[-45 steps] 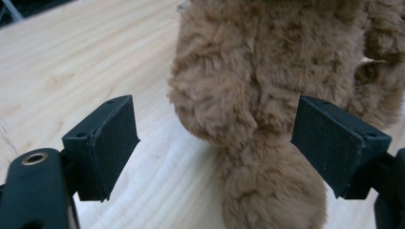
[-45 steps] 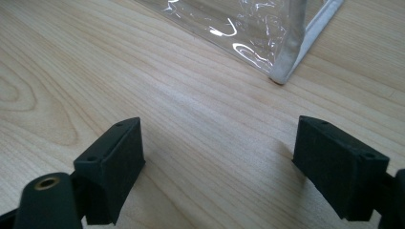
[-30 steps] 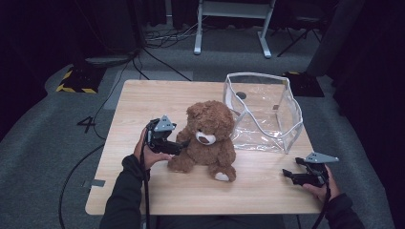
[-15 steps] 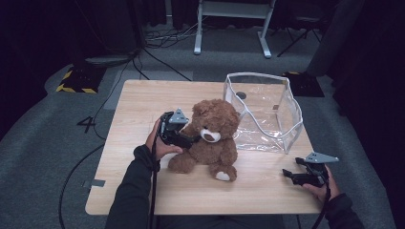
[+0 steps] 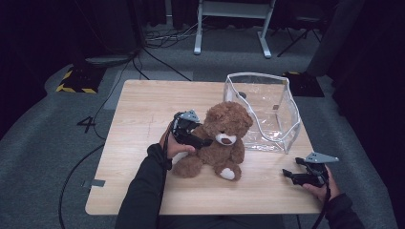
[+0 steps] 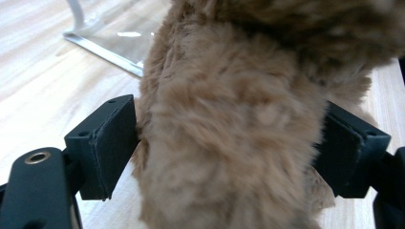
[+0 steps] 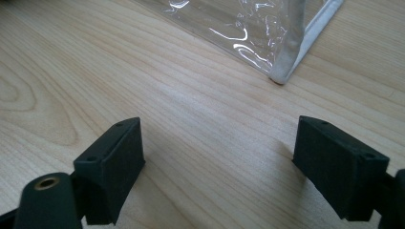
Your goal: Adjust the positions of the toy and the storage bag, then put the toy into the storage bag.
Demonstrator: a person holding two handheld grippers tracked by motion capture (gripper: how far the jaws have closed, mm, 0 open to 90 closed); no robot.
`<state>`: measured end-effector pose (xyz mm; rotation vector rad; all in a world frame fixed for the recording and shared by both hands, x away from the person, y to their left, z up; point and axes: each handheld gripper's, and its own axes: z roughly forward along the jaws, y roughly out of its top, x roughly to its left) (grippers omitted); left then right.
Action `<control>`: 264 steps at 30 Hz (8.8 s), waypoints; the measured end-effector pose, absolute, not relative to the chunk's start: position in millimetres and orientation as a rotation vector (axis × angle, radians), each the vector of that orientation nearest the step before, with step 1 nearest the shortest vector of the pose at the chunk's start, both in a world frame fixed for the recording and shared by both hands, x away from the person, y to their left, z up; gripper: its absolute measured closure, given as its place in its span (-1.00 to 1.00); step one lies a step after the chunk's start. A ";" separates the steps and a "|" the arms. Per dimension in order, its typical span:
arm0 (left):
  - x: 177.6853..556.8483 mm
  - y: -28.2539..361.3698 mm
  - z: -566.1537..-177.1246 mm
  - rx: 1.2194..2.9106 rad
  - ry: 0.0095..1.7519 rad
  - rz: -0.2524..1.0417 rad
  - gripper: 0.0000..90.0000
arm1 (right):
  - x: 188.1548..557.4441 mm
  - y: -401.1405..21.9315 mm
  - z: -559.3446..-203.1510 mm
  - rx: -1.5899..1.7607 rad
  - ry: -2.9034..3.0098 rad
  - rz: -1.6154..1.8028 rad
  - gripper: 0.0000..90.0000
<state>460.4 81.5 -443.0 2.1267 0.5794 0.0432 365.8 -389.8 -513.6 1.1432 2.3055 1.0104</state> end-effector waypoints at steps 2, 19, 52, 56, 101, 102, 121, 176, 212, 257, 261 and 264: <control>457.7 80.5 -442.7 2.133 0.562 0.043 -0.60 | 365.8 -389.8 -513.6 1.143 2.305 1.010 -0.62; 446.7 38.2 -415.9 2.213 0.508 0.195 -0.76 | 365.9 -389.6 -513.6 1.144 2.305 1.010 -0.62; 387.4 124.9 -437.3 2.076 0.680 0.341 -0.08 | 368.6 -406.4 -420.8 1.084 2.012 1.185 -0.30; 379.8 135.5 -438.5 2.066 0.703 0.360 -0.09 | 372.8 -403.0 -384.7 1.039 1.940 1.175 -0.27; 339.9 202.4 -459.9 1.914 0.835 0.465 -0.12 | 436.5 -300.3 -342.7 1.117 2.224 0.979 0.90; 339.4 203.5 -460.1 1.911 0.838 0.466 -0.12 | 434.7 -296.4 -342.7 1.101 2.232 0.979 0.90; 338.5 210.5 -461.2 1.893 0.861 0.472 -0.12 | 384.1 -286.1 -341.4 0.875 2.348 1.100 0.91; 335.3 204.1 -467.4 1.864 0.857 0.459 -0.12 | 385.6 -395.5 -508.6 1.220 2.246 0.981 -0.63; 325.7 197.7 -458.9 1.837 0.811 0.507 0.13 | 385.3 -392.4 -513.6 1.286 2.186 0.953 -0.66; 351.6 186.5 -339.3 1.544 0.767 0.722 0.16 | 385.4 -392.9 -513.5 1.283 2.191 0.956 -0.66; 356.2 181.9 -331.3 1.533 0.766 0.727 0.15 | 385.4 -392.9 -513.5 1.283 2.191 0.956 -0.66; 358.8 178.7 -326.1 1.523 0.759 0.724 0.15 | 385.4 -392.9 -513.5 1.283 2.191 0.957 -0.66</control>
